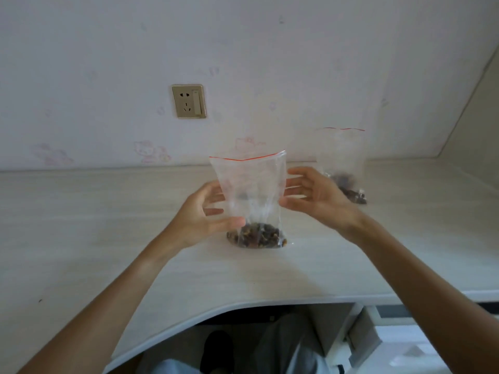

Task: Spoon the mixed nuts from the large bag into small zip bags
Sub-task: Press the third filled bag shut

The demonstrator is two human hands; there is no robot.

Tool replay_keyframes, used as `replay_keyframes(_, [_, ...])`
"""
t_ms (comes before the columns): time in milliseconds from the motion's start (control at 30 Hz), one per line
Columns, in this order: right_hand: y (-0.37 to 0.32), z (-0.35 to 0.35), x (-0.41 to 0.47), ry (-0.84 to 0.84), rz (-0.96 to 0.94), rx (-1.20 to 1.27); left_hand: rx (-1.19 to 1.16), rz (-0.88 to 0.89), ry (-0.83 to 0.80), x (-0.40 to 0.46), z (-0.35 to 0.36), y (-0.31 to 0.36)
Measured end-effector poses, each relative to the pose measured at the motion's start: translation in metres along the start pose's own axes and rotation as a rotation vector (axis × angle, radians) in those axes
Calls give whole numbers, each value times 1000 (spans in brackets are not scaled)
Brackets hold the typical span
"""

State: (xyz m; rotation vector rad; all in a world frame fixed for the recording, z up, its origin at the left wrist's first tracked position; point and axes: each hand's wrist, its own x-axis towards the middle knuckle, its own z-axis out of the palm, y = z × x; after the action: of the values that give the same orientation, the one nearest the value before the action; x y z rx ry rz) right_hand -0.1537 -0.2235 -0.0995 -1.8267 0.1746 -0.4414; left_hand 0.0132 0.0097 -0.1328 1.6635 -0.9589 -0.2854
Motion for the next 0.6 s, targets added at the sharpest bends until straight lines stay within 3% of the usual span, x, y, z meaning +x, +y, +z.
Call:
replay_keyframes(67, [9,13,-1,-19,44,-1,-52,5,-41,-3,13,-9])
replay_keyframes(267, [25,43,-3,-18,111,22,-212,-24,122,2,37,6])
replay_keyframes(433, [32,35,-14,150,74,157,-254,-16,152,7,57,20])
replay_keyframes(600, [36,-28,-16,331,66,179,96,108,47,-6,64,4])
